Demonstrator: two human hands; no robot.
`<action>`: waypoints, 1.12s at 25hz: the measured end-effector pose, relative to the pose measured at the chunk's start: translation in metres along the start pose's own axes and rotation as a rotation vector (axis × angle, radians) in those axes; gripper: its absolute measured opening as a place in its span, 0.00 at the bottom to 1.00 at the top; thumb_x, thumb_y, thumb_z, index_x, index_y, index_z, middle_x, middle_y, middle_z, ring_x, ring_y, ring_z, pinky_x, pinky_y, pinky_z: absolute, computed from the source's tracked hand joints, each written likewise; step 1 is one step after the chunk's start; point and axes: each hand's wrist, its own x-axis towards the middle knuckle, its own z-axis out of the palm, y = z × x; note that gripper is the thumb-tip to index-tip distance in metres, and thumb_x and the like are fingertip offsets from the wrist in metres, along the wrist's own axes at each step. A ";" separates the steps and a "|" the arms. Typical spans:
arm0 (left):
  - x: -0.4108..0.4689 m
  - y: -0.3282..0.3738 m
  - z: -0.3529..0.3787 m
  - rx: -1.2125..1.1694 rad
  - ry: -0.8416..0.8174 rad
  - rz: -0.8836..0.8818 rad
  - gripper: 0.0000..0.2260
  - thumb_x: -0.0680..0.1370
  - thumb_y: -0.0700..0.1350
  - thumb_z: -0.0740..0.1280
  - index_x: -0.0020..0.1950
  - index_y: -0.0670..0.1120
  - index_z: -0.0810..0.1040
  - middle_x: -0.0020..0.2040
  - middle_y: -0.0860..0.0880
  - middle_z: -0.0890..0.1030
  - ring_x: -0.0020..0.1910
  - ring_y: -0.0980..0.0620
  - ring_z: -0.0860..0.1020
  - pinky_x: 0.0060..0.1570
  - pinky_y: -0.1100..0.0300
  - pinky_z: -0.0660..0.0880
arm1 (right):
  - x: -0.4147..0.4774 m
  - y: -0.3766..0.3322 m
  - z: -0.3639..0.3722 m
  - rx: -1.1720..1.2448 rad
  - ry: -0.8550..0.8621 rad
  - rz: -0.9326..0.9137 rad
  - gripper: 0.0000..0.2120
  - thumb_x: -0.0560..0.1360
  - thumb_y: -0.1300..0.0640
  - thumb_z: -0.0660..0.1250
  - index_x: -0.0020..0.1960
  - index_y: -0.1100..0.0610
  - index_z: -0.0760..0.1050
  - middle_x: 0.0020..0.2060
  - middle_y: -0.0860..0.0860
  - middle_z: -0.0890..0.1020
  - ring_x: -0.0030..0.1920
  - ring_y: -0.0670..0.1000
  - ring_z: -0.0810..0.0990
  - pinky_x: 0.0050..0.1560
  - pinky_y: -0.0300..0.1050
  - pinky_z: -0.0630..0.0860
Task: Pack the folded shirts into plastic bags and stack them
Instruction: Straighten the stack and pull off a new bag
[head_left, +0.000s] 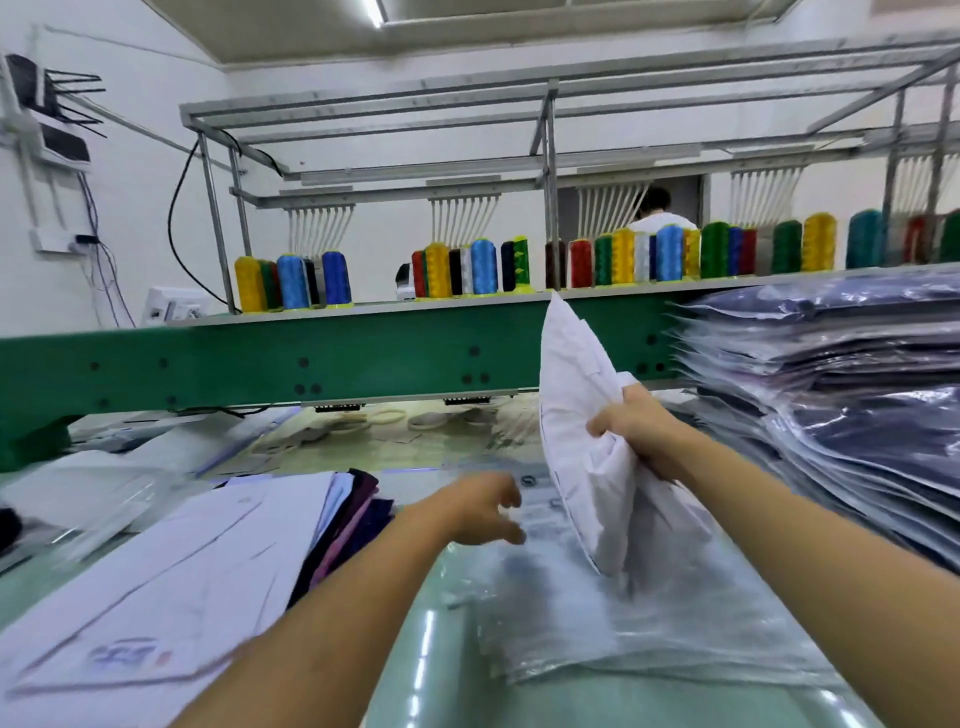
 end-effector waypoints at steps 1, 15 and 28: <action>0.004 -0.001 0.016 0.039 -0.086 -0.008 0.24 0.76 0.55 0.74 0.69 0.49 0.75 0.67 0.51 0.77 0.65 0.48 0.75 0.64 0.55 0.73 | 0.000 0.005 -0.013 -0.056 -0.005 -0.010 0.14 0.69 0.66 0.68 0.53 0.60 0.72 0.48 0.59 0.81 0.45 0.57 0.82 0.42 0.47 0.79; 0.034 -0.003 0.059 0.377 0.105 0.100 0.09 0.79 0.37 0.62 0.52 0.51 0.67 0.50 0.49 0.74 0.43 0.44 0.74 0.38 0.52 0.70 | 0.001 0.040 -0.076 -0.794 -0.050 -0.281 0.10 0.70 0.60 0.67 0.34 0.55 0.66 0.33 0.50 0.73 0.37 0.54 0.74 0.36 0.47 0.66; 0.100 0.002 0.026 0.029 0.415 -0.164 0.14 0.83 0.40 0.57 0.65 0.43 0.77 0.57 0.41 0.82 0.51 0.40 0.80 0.49 0.48 0.79 | 0.001 0.057 -0.092 -0.922 -0.102 -0.489 0.02 0.72 0.54 0.69 0.42 0.51 0.76 0.36 0.47 0.81 0.41 0.53 0.79 0.42 0.50 0.76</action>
